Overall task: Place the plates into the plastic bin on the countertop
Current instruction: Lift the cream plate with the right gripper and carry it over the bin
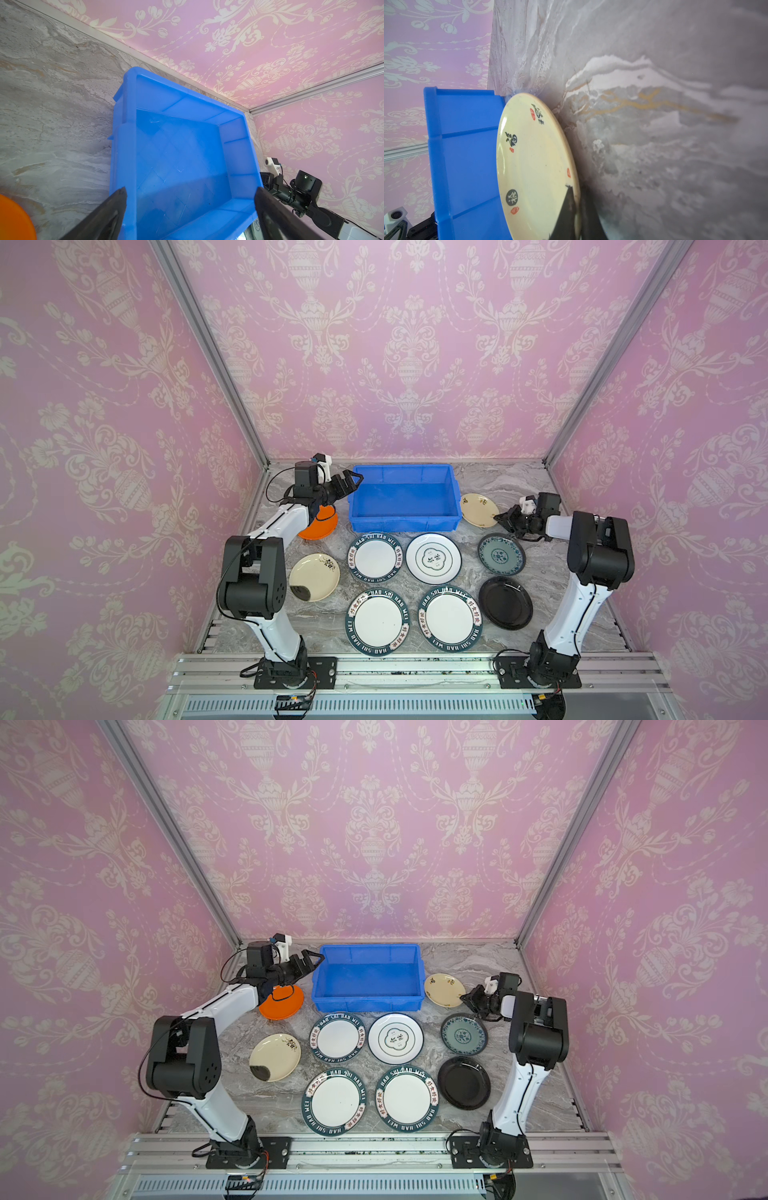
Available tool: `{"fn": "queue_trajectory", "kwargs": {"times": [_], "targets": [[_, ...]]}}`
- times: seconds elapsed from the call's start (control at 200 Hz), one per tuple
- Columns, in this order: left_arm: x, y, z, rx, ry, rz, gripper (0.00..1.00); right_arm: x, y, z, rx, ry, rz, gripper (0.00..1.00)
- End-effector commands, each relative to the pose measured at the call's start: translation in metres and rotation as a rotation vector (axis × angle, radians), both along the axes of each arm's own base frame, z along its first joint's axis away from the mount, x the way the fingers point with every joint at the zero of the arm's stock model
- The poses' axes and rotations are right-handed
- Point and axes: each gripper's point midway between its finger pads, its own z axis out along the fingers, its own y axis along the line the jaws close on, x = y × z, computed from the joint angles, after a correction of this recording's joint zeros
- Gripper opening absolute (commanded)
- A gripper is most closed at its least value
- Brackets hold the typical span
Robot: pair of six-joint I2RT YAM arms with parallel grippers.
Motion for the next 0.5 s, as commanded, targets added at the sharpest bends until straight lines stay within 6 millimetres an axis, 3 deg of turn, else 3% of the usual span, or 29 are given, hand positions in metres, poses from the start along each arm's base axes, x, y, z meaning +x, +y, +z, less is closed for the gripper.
{"fn": "queue_trajectory", "kwargs": {"times": [0.0,0.095,0.205,0.36,0.495], "targets": [[-0.001,0.001,-0.013,0.025,0.037,0.008,0.98,-0.016,-0.005,-0.019,-0.039,0.095,-0.031,0.00],[0.000,0.001,-0.012,0.026,0.035,0.009,0.98,-0.019,-0.015,-0.009,-0.103,0.097,-0.052,0.00],[0.000,0.003,-0.010,0.035,0.037,0.021,0.97,-0.019,-0.030,0.020,-0.199,0.059,-0.115,0.00],[0.000,0.006,0.001,0.061,0.033,0.031,0.96,-0.018,-0.052,0.083,-0.351,-0.064,-0.259,0.00],[-0.001,0.008,0.010,0.093,0.029,0.029,0.92,-0.015,-0.044,0.154,-0.481,-0.208,-0.294,0.00]]}}
